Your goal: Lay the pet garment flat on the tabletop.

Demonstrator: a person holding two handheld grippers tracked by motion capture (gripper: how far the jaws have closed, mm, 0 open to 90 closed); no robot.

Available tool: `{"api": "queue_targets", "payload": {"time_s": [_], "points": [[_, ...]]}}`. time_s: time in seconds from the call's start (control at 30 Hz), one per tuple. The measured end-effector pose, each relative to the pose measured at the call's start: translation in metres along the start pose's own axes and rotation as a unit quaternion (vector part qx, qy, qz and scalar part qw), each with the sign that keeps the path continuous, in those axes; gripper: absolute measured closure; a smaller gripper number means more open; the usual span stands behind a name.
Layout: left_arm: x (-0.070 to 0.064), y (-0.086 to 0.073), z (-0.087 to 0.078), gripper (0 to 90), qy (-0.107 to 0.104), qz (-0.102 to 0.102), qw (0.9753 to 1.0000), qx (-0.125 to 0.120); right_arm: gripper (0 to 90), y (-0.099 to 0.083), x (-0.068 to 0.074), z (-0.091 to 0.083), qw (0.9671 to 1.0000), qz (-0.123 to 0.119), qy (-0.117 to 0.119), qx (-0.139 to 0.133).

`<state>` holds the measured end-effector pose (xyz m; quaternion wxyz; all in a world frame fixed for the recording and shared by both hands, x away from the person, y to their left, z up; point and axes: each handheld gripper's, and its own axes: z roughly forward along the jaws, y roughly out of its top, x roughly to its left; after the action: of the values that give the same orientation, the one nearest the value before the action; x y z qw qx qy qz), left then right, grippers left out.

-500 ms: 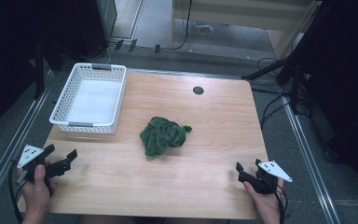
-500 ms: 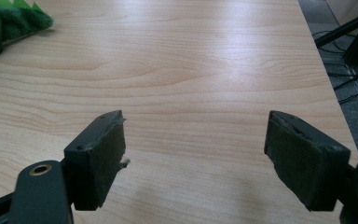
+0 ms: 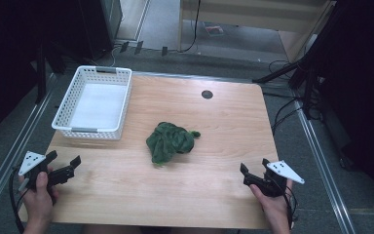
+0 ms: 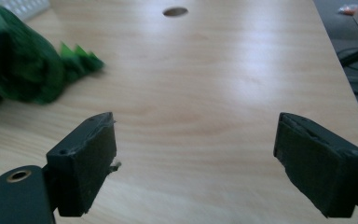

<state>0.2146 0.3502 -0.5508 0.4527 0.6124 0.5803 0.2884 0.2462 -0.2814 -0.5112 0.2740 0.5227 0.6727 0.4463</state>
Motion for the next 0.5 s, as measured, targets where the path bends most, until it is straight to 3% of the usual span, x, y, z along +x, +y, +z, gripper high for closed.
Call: {"api": "queue_targets", "payload": {"time_s": [0.07, 0.13, 0.23, 0.3, 0.5], "points": [[-0.001, 0.0, 0.0, 7.3, 0.001, 0.001, 1.0, 0.0, 2.9, 0.015, 0.016, 0.004, 0.9998, -0.007, 0.018, 0.001], [0.0, 0.0, 0.0, 7.3, 0.0, 0.001, 1.0, 0.0, 2.2, 0.018, 0.02, 0.005, 0.9997, -0.012, 0.021, 0.001], [0.0, 0.0, 0.0, 7.3, 0.0, 0.0, 1.0, 0.0, 0.0, 0.032, 0.044, 0.017, 0.9984, -0.037, 0.041, 0.006], [0.0, 0.0, 0.001, 7.3, 0.0, -0.001, 1.0, 0.001, 0.0, 0.034, 0.049, 0.019, 0.9982, -0.039, 0.045, 0.008], [0.0, 0.0, 0.001, 7.3, -0.001, -0.001, 1.0, 0.001, 0.0, 0.049, 0.079, 0.037, 0.9961, -0.051, 0.071, 0.009]]}}
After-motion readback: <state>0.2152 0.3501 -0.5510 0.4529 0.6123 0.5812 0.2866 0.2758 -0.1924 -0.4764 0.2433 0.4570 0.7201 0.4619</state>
